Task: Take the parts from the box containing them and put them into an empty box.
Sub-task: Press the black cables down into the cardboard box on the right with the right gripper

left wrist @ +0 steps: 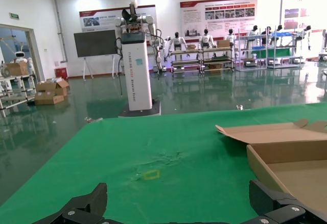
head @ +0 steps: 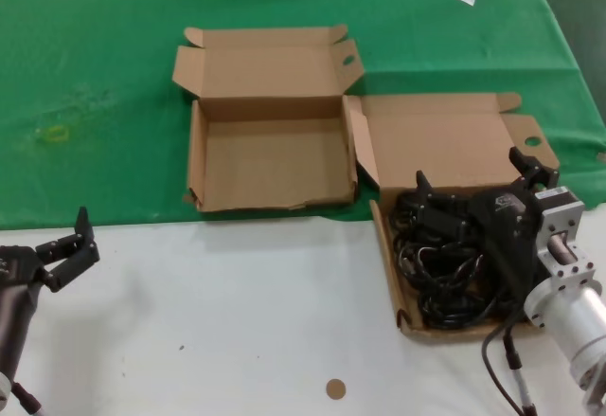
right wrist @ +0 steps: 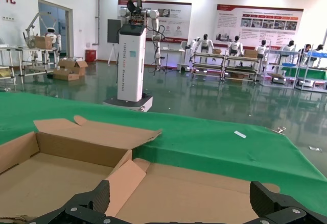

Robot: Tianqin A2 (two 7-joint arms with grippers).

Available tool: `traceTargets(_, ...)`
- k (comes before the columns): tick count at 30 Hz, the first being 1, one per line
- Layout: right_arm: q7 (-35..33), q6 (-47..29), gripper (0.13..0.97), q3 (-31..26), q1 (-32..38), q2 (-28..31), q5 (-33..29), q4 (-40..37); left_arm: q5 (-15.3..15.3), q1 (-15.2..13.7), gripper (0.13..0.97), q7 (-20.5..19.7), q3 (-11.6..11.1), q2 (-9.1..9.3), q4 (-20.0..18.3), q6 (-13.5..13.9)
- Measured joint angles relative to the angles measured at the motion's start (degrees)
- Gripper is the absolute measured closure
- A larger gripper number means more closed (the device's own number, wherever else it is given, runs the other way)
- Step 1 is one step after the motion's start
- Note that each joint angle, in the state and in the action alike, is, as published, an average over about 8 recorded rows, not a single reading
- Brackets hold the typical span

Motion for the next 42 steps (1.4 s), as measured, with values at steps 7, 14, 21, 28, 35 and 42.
traceTargets(7,0.0,0.0,0.129,0.0,0.0,0.0,0.0,0.0,0.0,0.0,0.132,0.0,0.0,0.00,0.0,0.0)
traceTargets(14,0.0,0.0,0.129,0.0,0.0,0.0,0.0,0.0,0.0,0.0,0.132,0.0,0.0,0.00,0.0,0.0)
traceTargets(21,0.0,0.0,0.129,0.0,0.0,0.0,0.0,0.0,0.0,0.0,0.132,0.0,0.0,0.00,0.0,0.0)
traceTargets(28,0.0,0.0,0.129,0.0,0.0,0.0,0.0,0.0,0.0,0.0,0.132,0.0,0.0,0.00,0.0,0.0)
traceTargets(35,0.0,0.0,0.129,0.0,0.0,0.0,0.0,0.0,0.0,0.0,0.132,0.0,0.0,0.00,0.0,0.0)
traceTargets(42,0.0,0.0,0.129,0.0,0.0,0.0,0.0,0.0,0.0,0.0,0.133,0.0,0.0,0.00,0.0,0.0)
